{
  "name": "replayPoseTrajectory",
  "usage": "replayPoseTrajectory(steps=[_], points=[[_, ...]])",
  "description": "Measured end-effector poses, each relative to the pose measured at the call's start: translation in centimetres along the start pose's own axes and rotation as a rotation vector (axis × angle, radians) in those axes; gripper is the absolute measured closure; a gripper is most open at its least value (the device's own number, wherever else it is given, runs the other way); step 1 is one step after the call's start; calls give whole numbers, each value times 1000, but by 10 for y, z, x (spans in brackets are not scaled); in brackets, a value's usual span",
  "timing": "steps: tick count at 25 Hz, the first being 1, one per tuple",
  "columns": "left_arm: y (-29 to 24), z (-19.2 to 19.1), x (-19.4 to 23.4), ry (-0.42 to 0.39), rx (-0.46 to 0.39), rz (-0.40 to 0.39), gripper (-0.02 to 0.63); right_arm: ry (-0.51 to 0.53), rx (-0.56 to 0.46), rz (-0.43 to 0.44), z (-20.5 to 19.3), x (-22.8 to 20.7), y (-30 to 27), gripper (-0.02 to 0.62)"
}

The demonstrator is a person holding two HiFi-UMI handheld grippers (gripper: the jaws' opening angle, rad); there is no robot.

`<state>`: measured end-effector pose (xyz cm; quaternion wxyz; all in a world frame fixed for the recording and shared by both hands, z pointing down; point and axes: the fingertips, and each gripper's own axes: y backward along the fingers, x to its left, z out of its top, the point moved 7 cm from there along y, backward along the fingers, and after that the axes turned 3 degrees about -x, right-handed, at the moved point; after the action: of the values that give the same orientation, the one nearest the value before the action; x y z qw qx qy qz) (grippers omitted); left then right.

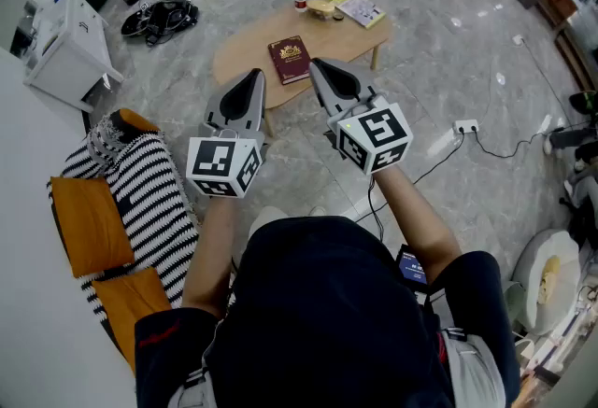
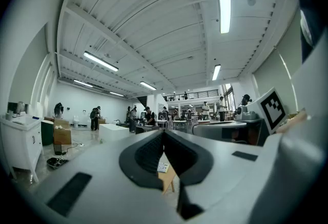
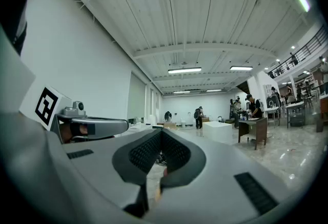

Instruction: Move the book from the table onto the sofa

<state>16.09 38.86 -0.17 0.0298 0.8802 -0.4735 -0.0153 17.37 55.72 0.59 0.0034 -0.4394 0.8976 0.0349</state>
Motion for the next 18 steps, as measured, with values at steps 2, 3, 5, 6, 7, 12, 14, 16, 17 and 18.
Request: replayPoseTrajectory(steps=[2,3,5,6,7,12,14,16,17,18], points=[[-2,-2,2,-6,5,4,591,-19,-15,2,0,-2,-2,584],[-2,-3,3,-8,8,4,591,-32,-21,6,0,-3,-3,584],[-4,-3,4,-6,12,4,591,-53,-26,19,0,-4,-5,584],[-5,-3,4,-4,13,5,591,-55,-24,23,0,-4,-6,584],[-6,-3,5,-1,14,6,591,-52,-20,24,0,-5,-6,584],[-12,-9,6,16,20,17,591,-51,-13,24,-4,-13,-7,584],[-16,-11,6,24,24,24,591,-51,-10,26,-6,-17,-8,584],[-20,-15,7,27,31,29,591,-54,-5,27,-8,-23,-10,584],[-22,-17,7,28,36,31,591,-55,-3,27,-10,-25,-11,584],[-24,-19,8,28,41,31,591,-57,0,26,-11,-28,-13,584]])
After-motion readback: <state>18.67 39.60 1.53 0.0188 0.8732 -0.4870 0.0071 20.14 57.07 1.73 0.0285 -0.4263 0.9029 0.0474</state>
